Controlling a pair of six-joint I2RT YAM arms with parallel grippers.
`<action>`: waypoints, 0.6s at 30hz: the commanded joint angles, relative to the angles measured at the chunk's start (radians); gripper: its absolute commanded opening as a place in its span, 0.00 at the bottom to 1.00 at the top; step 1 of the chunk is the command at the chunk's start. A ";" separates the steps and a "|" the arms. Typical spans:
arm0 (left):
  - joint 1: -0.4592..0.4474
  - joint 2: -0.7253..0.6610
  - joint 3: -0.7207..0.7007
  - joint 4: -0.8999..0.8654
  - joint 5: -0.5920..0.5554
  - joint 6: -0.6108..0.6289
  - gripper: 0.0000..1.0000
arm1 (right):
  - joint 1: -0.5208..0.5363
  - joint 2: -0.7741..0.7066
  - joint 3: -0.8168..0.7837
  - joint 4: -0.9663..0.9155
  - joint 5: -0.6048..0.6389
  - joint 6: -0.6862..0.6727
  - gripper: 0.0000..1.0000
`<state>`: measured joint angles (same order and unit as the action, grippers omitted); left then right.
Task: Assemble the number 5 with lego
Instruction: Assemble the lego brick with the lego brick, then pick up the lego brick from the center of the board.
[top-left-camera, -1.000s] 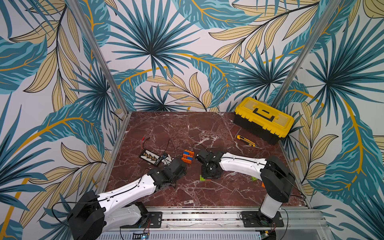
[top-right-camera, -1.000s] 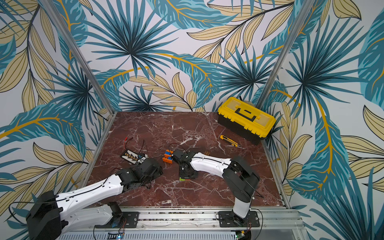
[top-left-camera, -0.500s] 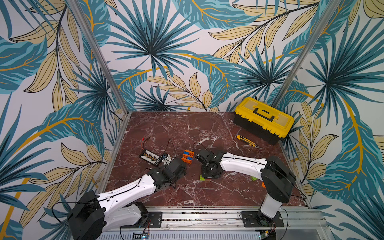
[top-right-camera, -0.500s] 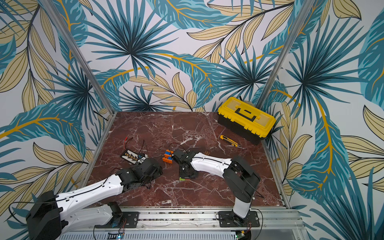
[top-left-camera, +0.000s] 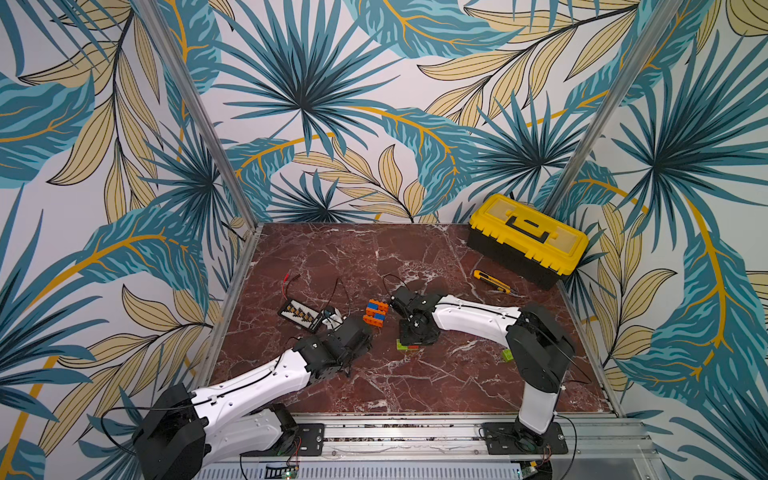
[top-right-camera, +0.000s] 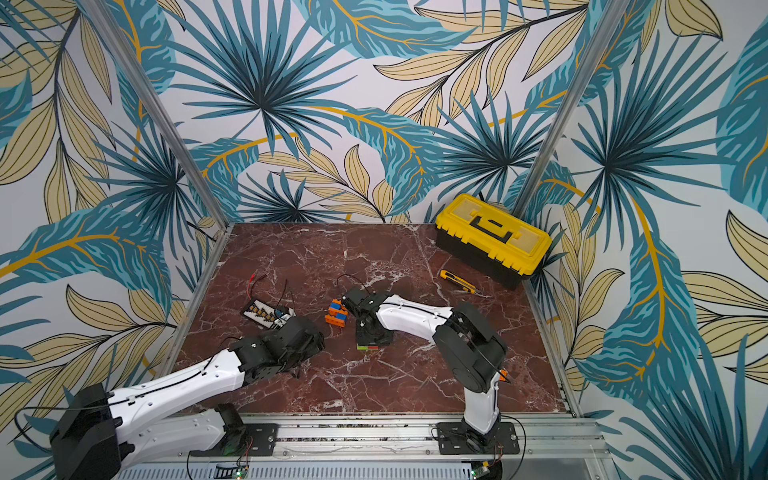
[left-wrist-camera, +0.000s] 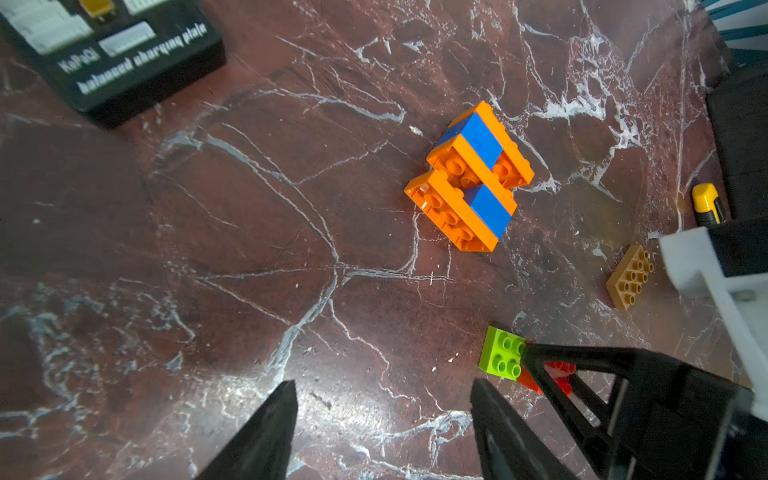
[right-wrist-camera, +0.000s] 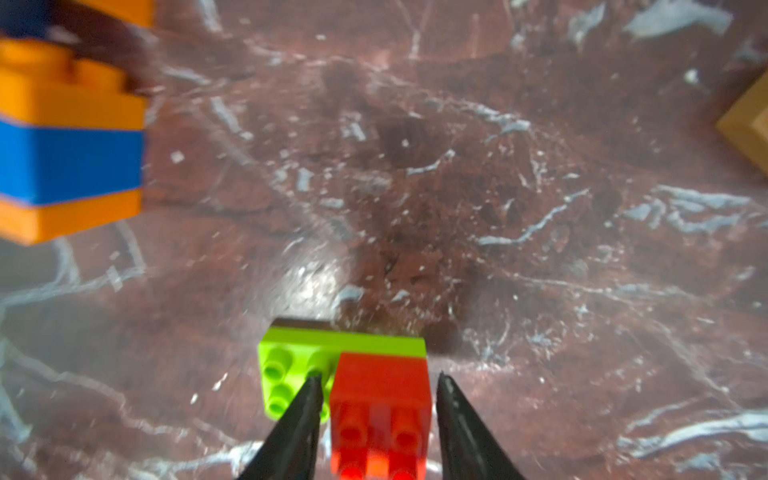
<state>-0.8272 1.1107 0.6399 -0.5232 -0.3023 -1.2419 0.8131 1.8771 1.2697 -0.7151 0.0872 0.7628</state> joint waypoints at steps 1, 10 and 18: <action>0.005 -0.025 0.032 -0.012 -0.014 0.047 0.75 | -0.003 -0.053 -0.001 -0.057 0.037 -0.031 0.54; 0.004 -0.052 0.026 0.066 0.008 0.135 0.90 | -0.105 -0.336 -0.160 -0.007 0.172 -0.001 0.70; 0.004 -0.012 0.027 0.228 0.141 0.236 0.97 | -0.356 -0.644 -0.519 0.013 0.180 0.116 0.73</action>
<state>-0.8272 1.0817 0.6403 -0.3866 -0.2192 -1.0645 0.5018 1.3041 0.8265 -0.6872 0.2428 0.8330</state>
